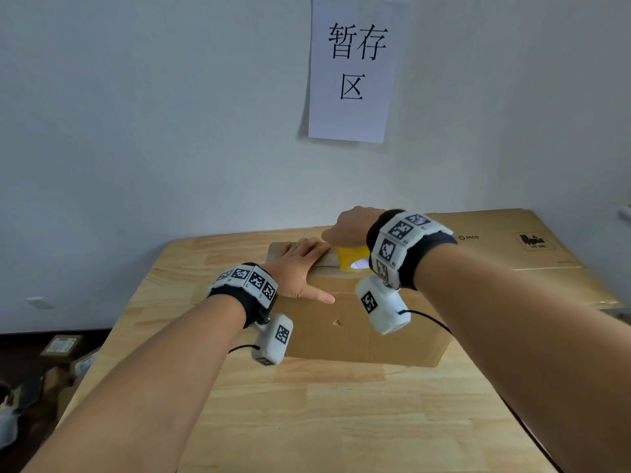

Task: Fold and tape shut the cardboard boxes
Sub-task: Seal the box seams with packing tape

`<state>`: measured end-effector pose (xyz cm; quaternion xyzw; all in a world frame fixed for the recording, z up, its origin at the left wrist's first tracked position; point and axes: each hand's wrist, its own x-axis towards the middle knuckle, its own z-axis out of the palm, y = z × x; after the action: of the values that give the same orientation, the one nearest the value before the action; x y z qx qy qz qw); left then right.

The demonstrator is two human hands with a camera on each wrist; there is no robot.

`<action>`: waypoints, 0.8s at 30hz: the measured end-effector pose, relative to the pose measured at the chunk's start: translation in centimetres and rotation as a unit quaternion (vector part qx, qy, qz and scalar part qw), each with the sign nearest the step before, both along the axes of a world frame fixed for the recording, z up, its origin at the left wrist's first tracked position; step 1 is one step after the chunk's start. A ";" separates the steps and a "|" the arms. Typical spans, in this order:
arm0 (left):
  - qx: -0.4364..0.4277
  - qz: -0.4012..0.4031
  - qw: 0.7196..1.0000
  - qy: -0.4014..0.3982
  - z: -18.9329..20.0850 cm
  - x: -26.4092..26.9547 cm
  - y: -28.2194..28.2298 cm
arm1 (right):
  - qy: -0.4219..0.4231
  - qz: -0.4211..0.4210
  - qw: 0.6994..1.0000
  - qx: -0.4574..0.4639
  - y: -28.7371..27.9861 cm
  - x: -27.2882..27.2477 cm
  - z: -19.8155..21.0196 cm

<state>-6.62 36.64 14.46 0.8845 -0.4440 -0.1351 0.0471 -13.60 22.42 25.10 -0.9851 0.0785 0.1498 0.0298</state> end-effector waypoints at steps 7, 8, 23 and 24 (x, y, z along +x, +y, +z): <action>0.049 0.010 0.999 0.009 0.3 -0.4 -0.1 | -0.083 -0.022 0.995 0.058 -1.4 -0.2 -1.3; 0.061 0.013 0.998 0.007 0.3 -0.6 -0.2 | -0.096 -0.016 0.994 0.045 -1.2 -0.3 -1.4; 0.093 0.039 0.995 -0.007 -0.1 -0.8 -0.5 | -0.089 -0.019 0.994 -0.056 -3.6 -1.8 -0.9; 0.093 0.039 0.995 -0.004 -0.1 -0.7 -0.6 | -0.089 -0.026 0.994 -0.060 -3.9 -2.0 -1.0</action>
<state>-7.36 36.08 14.36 0.9022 -0.3948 -0.1706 -0.0319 -15.61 18.51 24.09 -0.9922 0.1097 0.0562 -0.0183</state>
